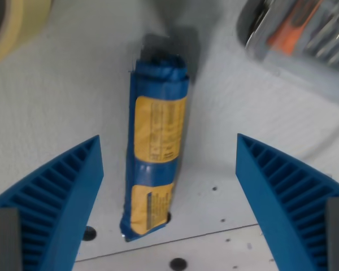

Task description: Move above the blue bag

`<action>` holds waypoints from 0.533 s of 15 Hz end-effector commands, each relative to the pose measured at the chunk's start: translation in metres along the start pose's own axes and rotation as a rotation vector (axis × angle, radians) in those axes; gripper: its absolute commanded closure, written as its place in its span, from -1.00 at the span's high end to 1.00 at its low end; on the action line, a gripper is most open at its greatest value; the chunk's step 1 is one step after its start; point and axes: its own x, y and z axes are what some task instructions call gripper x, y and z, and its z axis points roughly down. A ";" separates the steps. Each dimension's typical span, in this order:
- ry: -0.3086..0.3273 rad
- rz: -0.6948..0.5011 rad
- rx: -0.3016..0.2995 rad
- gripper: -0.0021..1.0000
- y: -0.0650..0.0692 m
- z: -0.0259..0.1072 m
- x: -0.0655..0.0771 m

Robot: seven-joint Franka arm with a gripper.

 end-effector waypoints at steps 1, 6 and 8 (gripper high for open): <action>0.125 0.143 0.052 1.00 -0.004 0.004 -0.018; 0.118 0.152 0.053 1.00 -0.009 0.016 -0.030; 0.115 0.153 0.055 1.00 -0.010 0.020 -0.033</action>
